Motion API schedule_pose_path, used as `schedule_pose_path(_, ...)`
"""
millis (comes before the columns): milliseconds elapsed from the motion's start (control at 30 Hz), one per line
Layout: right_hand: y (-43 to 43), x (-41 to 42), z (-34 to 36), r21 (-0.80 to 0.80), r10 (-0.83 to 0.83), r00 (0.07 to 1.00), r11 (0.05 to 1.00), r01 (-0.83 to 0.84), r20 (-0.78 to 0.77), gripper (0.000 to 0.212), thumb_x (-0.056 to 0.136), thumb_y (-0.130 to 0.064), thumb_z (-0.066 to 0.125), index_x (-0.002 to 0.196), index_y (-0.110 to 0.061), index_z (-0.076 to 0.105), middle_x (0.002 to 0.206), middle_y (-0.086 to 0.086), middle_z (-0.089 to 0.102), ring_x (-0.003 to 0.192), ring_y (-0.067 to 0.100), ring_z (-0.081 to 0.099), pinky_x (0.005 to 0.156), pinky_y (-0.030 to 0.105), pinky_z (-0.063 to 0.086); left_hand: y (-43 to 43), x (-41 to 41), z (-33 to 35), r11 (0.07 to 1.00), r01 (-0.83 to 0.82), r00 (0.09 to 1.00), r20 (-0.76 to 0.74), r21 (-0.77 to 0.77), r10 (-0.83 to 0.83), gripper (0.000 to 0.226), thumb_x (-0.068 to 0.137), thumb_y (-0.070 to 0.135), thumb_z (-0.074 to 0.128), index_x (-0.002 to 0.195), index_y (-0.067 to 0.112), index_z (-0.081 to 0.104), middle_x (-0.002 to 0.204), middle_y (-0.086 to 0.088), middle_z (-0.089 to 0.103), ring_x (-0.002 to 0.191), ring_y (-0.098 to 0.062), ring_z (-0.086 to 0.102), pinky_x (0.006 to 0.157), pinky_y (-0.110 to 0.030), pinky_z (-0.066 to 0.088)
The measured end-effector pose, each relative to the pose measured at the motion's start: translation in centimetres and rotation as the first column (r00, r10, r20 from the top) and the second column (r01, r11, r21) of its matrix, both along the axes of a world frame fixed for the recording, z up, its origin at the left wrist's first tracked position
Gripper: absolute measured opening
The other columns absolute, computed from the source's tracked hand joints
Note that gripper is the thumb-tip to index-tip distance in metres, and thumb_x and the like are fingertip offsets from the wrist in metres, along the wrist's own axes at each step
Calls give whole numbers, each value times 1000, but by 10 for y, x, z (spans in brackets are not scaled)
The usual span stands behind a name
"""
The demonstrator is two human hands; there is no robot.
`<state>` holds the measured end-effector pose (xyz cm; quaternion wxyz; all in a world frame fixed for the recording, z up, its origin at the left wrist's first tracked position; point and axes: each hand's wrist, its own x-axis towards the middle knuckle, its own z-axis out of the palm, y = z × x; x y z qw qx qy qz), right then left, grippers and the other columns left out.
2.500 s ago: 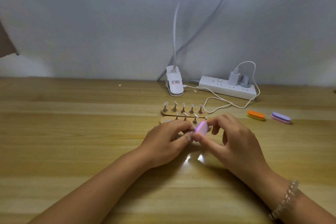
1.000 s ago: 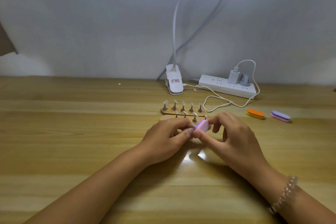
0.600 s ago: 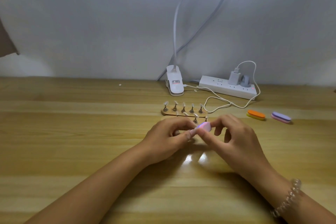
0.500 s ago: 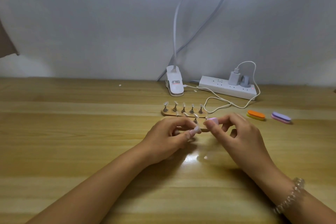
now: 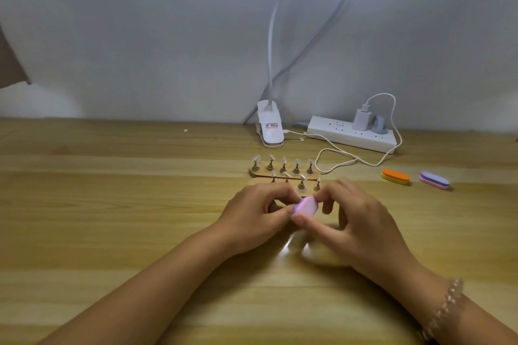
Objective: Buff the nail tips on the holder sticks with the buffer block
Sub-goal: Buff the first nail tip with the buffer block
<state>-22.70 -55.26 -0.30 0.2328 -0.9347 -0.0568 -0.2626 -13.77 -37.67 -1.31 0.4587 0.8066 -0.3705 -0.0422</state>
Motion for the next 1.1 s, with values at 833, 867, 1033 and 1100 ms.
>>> schedule_pose_path(833, -6, 3, 3, 88, -38, 998, 995, 42, -49, 41, 73, -70, 59, 83, -30, 62, 82, -14, 54, 67, 3, 50, 61, 30, 41, 2, 0, 0, 1000, 17, 999, 28, -18, -16, 5, 86, 31, 75, 84, 29, 70, 79, 24, 65, 56, 0, 51, 62, -29, 40)
schedule_pose_path(867, -5, 2, 2, 60, -14, 999, 998, 17, -42, 40, 74, -69, 60, 84, -30, 62, 82, -14, 53, 66, 3, 49, 59, 28, 40, 2, 0, 0, 1000, 19, 999, 26, -15, -18, 5, 84, 32, 74, 84, 29, 71, 79, 25, 64, 58, -2, 53, 61, -31, 43)
schedule_pose_path(1033, -7, 2, 3, 131, 13, 1000, 991, -9, -26, 46, 74, -75, 58, 83, -31, 65, 81, -16, 56, 66, 0, 50, 58, 24, 33, 1, 1, -1, 999, 13, 1000, 10, -37, -13, 3, 84, 35, 70, 86, 33, 69, 87, 22, 69, 64, -9, 62, 69, -41, 55)
schedule_pose_path(1100, -9, 4, 3, 154, -41, 999, 987, 36, 29, 42, 74, -70, 57, 88, -32, 67, 82, -16, 58, 66, -3, 50, 60, 24, 34, 0, 2, -2, 996, 28, 999, -19, -89, -30, 4, 90, 25, 69, 93, 28, 71, 94, 15, 72, 72, -14, 70, 69, -44, 58)
